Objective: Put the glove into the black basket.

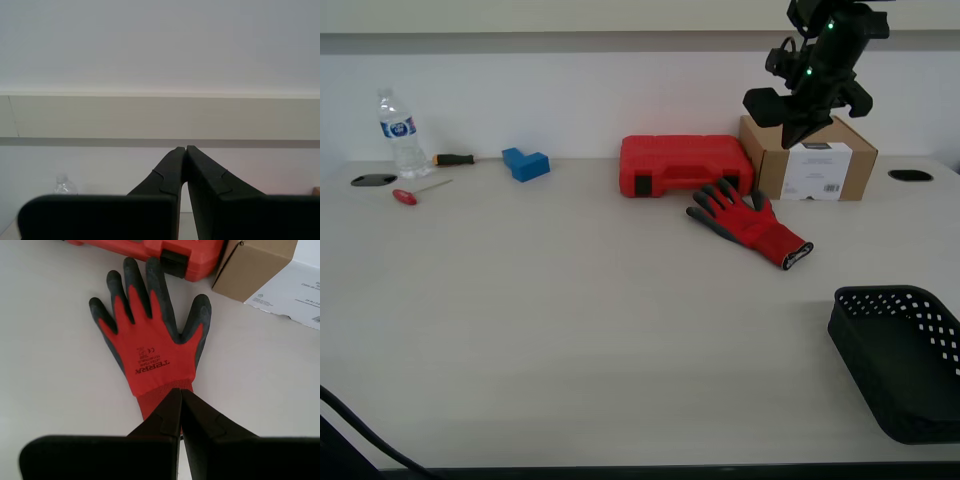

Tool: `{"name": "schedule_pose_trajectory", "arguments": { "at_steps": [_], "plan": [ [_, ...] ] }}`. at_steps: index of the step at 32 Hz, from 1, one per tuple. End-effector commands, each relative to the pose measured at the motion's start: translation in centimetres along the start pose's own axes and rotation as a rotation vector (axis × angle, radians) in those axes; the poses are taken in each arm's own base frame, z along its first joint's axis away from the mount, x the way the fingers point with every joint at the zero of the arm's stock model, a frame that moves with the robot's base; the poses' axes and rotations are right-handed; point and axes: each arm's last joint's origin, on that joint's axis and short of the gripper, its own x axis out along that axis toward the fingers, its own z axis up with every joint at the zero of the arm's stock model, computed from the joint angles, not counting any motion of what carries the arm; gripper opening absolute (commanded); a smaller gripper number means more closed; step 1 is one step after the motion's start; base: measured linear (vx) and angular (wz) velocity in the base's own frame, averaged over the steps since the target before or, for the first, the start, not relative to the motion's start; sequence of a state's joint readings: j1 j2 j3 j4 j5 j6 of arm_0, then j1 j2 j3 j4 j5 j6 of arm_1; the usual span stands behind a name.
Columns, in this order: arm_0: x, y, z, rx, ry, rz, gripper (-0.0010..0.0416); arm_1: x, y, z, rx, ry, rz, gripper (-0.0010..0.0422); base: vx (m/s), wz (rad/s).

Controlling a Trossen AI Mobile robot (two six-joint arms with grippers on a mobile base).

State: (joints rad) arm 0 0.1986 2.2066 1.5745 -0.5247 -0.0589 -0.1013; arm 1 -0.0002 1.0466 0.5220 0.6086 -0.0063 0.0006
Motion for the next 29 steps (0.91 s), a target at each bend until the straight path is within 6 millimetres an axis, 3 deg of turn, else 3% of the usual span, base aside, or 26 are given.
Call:
{"name": "schedule_pose_trajectory", "arguments": {
  "at_steps": [1, 7, 12, 25, 29],
  "plan": [
    [1.5, -0.1, 0.7, 0.018, 0.047, -0.005, 0.0001, 0.0, 0.0, 0.1, 0.0, -0.007, 0.001, 0.0, 0.0, 0.0],
    [5.7, 0.8, 1.2, 0.008, 0.153, 0.015, 0.0001, 0.0, 0.0, 0.1, 0.0, -0.007, 0.005, 0.0, 0.0, 0.0],
    [7.8, 1.8, 0.7, 0.022, 0.193, 0.05, 0.0012, 0.0, 0.0, 0.1, 0.0, -0.007, 0.005, 0.0, 0.0, 0.0],
    [9.1, 0.8, -0.2, 0.0, 0.152, -0.012, 0.0188, 0.0, 0.0, 0.1, 0.0, -0.007, 0.005, 0.0, 0.0, 0.0],
    [11.4, 0.1, -2.2, 0.01, 0.209, -0.026, 0.0222, 0.0, 0.0, 0.1, 0.0, -0.005, 0.005, 0.0, 0.0, 0.0]
  ]
}}
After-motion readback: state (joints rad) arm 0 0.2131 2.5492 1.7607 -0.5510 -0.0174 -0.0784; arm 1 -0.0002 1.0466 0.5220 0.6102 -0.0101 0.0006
